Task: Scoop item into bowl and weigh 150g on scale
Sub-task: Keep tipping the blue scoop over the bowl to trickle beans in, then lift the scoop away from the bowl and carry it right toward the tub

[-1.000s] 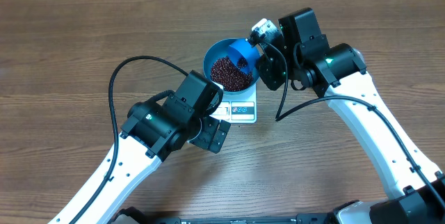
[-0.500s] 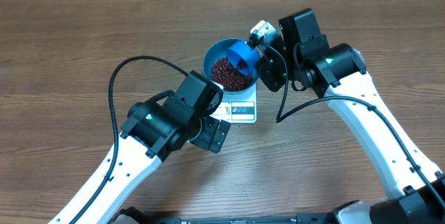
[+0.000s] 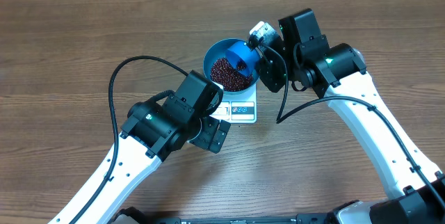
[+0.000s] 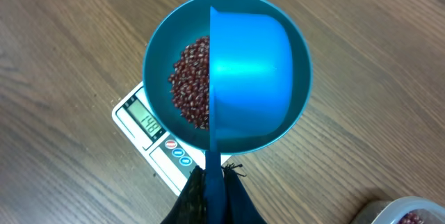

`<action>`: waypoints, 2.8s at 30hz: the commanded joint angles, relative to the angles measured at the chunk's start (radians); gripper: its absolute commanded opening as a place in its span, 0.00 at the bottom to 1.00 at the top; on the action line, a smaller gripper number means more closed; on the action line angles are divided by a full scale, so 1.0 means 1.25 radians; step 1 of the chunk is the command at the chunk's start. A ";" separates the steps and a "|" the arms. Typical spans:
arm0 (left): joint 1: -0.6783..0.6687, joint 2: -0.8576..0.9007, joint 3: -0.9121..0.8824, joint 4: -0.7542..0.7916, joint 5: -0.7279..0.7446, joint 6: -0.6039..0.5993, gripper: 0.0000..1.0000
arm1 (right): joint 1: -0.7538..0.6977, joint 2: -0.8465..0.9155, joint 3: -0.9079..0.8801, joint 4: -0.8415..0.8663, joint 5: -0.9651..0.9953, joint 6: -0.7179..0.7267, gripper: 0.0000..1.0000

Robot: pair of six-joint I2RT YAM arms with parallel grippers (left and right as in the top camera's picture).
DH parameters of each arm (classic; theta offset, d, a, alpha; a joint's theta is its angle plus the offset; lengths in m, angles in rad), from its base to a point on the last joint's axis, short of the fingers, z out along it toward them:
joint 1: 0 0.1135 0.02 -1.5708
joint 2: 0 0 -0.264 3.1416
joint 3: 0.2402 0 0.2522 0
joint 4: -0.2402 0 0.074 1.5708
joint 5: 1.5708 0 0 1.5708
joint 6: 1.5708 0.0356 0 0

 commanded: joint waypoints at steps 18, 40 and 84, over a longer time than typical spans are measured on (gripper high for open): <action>0.005 -0.015 0.006 0.001 0.007 -0.011 0.99 | -0.006 0.002 0.020 0.015 -0.015 0.014 0.04; 0.005 -0.015 0.006 0.001 0.007 -0.011 1.00 | -0.025 0.002 0.020 0.011 -0.092 0.075 0.04; 0.005 -0.015 0.006 0.001 0.007 -0.011 1.00 | -0.350 -0.068 -0.004 -0.111 0.430 0.227 0.04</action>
